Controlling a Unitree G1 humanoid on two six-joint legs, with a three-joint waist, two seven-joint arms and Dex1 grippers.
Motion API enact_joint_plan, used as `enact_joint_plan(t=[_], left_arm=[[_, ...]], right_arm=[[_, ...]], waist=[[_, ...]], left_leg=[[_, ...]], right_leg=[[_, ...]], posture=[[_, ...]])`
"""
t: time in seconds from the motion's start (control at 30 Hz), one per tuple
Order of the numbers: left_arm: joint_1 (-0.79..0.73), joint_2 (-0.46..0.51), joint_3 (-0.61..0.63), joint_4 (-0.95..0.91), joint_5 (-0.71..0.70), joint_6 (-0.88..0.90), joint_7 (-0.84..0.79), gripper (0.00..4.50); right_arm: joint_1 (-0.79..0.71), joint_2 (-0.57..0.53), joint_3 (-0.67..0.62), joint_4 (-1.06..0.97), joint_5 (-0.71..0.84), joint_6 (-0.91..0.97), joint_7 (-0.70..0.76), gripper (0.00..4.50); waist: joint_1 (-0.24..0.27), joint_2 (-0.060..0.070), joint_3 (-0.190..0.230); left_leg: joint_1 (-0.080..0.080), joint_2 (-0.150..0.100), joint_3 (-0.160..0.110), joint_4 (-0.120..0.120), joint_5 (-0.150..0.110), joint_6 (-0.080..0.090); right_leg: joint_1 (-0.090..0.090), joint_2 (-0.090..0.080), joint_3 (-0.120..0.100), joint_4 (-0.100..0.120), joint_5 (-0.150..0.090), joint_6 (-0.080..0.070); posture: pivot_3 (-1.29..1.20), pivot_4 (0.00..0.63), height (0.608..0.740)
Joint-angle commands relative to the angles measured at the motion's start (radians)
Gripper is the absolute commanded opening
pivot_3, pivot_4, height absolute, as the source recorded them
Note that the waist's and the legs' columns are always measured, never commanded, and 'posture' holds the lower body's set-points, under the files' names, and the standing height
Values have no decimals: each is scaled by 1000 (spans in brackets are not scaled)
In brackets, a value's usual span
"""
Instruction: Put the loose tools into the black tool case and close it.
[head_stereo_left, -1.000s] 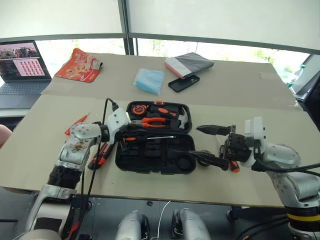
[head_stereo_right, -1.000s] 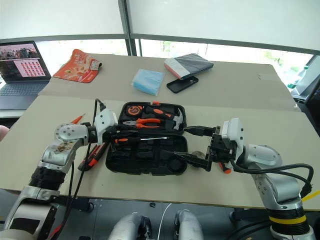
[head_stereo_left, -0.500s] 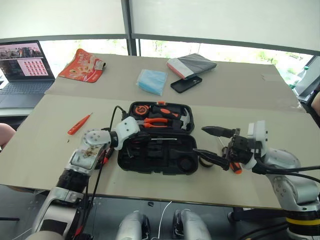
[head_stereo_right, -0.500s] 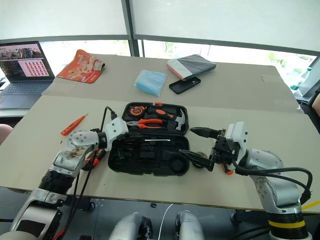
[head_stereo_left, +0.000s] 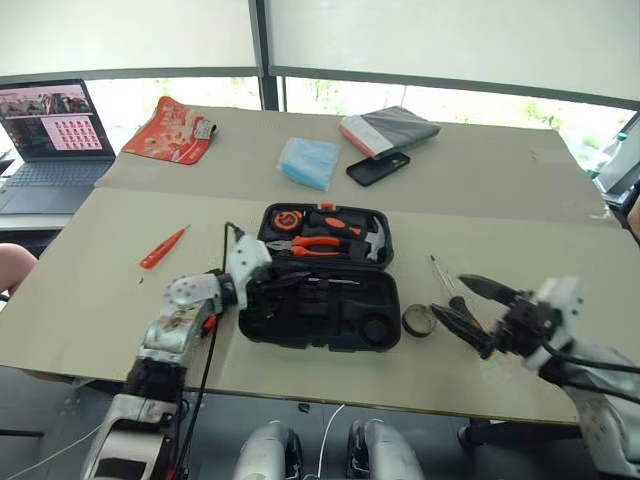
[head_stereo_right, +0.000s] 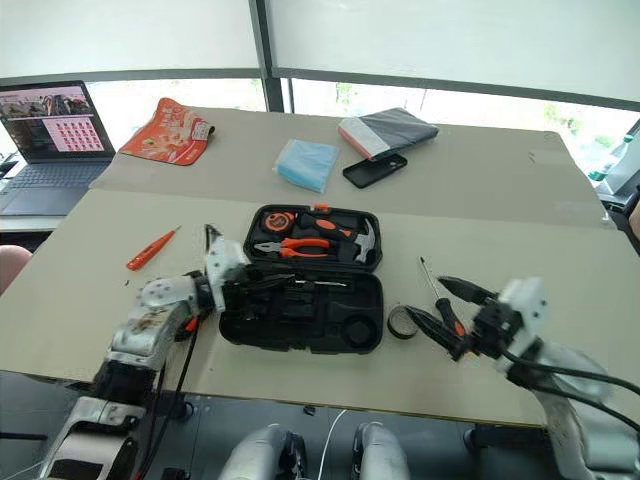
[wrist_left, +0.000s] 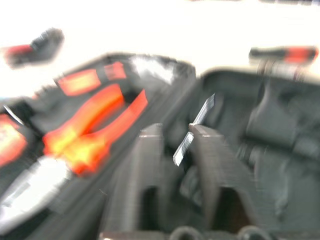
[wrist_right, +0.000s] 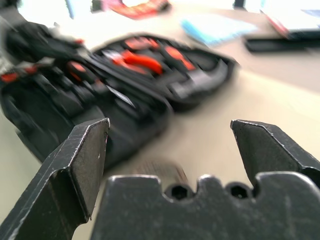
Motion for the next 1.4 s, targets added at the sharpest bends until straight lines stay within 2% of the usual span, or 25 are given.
enact_joint_plan(t=[0.03,0.17,0.2,0.23,0.37,0.47,0.63,0.77,1.0,1.1,1.23,1.37,1.4], left_arm=[[57,102,48,-93,-125,33,-172,2522],[91,164,119,-119,-217,38,-242,3989],[97,198,137,-62,-185,-17,-266,4366],[104,222,149,-23,-160,-55,-286,4484],[115,285,195,81,-162,-53,-301,4484],[163,311,173,53,-189,20,-354,4484],[164,268,172,-6,-205,30,-324,4484],[161,214,139,-91,-213,57,-281,4484],[165,187,114,-154,-214,73,-238,4484],[184,191,119,-197,-231,95,-226,4500],[200,194,129,-244,-269,166,-199,4500],[174,181,163,-268,-367,282,-143,4500],[166,181,170,-273,-388,306,-133,4500]], right_arm=[[105,9,-124,-31,-20,-74,2,4500],[244,30,-195,-2,-124,-92,-78,4500],[307,48,-206,8,-143,-129,-56,4500],[351,62,-214,16,-153,-158,-37,4500],[408,104,-225,32,-161,-195,-49,4500],[344,50,-195,-39,-126,-75,-89,4500],[178,-71,-147,-118,-49,184,-168,4500],[-35,-199,12,-134,-33,463,-243,4500],[-258,-231,213,-42,-92,683,-337,4500],[-314,-246,274,-20,-129,762,-373,3753],[-371,-181,242,-43,-121,840,-444,2442],[-361,-132,130,-75,-84,899,-471,1094],[-359,-130,94,-84,-73,898,-465,1010]], waist=[[-6,2,-1],[-11,5,-3],[-12,5,-3],[-13,5,-3],[-20,6,-3],[-39,7,-4],[-43,6,-4],[-38,6,-4],[-25,6,-3],[-23,6,-4],[-22,4,-3],[-20,4,-3],[-19,4,-3]], left_leg=[[1,0,0,0,0,0],[2,0,0,-2,-6,-6],[2,0,0,-2,-6,-6],[2,0,0,-2,-7,-4],[3,0,-1,-8,-7,-4],[4,1,0,-8,-7,-5],[5,0,0,-8,-7,-5],[5,0,0,-9,-4,-10],[2,-1,-1,-9,1,-4],[1,-2,0,-8,0,-3],[1,-2,0,-6,0,-3],[1,-1,-1,-6,-2,-5],[1,-1,-1,-7,-2,-6]], right_leg=[[1,0,0,0,0,0],[1,0,2,0,-1,0],[0,0,2,0,-1,0],[0,0,3,0,-2,-2],[-1,0,4,-2,-2,-2],[0,0,6,-2,-3,-3],[0,-2,7,-2,-4,-6],[-1,-1,7,-1,-4,-6],[-2,2,5,-2,-2,-3],[-2,2,5,-3,-1,-2],[-1,1,6,-3,-1,-1],[-1,2,6,-2,-1,-1],[-1,2,6,-2,-1,0]], posture=[[0,150,740],[0,150,740],[0,150,740],[0,150,740],[0,150,740],[0,150,740],[0,150,740],[0,150,740],[0,150,740],[0,150,740],[0,150,740],[0,150,740],[0,150,740]])
